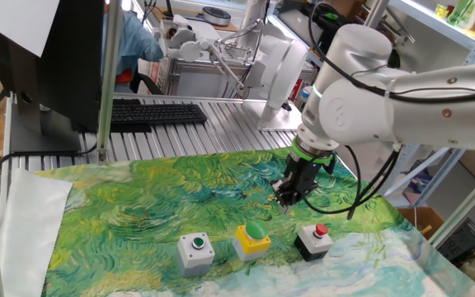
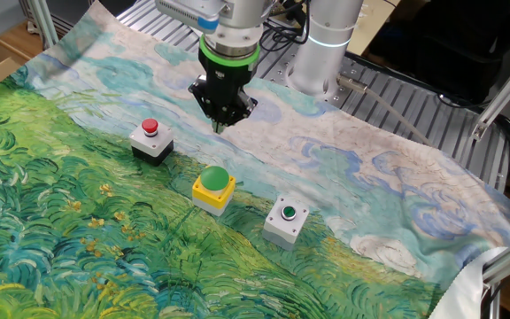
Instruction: Press three buttons from left to right in sequence
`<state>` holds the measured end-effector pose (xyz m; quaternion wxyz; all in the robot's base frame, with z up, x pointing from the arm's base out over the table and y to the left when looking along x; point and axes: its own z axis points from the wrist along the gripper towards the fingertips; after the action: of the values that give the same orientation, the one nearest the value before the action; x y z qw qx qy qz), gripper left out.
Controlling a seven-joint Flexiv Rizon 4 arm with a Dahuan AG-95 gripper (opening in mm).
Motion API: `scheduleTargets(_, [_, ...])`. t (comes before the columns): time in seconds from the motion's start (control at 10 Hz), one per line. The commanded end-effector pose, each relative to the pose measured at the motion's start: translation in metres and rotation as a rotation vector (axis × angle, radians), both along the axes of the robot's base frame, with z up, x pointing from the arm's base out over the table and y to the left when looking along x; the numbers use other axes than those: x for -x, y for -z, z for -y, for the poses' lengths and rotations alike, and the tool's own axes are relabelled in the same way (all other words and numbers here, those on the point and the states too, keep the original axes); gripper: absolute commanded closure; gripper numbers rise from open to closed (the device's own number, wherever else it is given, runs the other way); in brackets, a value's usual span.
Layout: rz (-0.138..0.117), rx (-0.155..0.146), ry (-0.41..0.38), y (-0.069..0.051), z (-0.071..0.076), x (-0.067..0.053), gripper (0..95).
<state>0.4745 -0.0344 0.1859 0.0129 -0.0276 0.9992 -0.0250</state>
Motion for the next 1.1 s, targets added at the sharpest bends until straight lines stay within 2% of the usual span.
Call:
scheduleTargets(0.1, [0.001,-0.005,0.013,-0.001,0.002,0.001,95.0])
scheduleTargets(0.2, [0.001,-0.005,0.011,-0.001,0.003,0.0,95.0])
scheduleTargets(0.5, [-0.008,-0.006,0.002,-0.015,0.037,-0.008,95.0])
scheduleTargets(0.7, [-0.012,-0.006,-0.01,-0.017,0.079,-0.023,95.0])
scheduleTargets(0.9, [-0.011,-0.004,-0.019,-0.01,0.122,-0.026,95.0])
scheduleTargets(1.0, [-0.006,-0.003,-0.018,-0.002,0.138,-0.019,95.0])
scheduleTargets(1.1, [-0.006,-0.001,-0.02,0.007,0.146,-0.011,95.0])
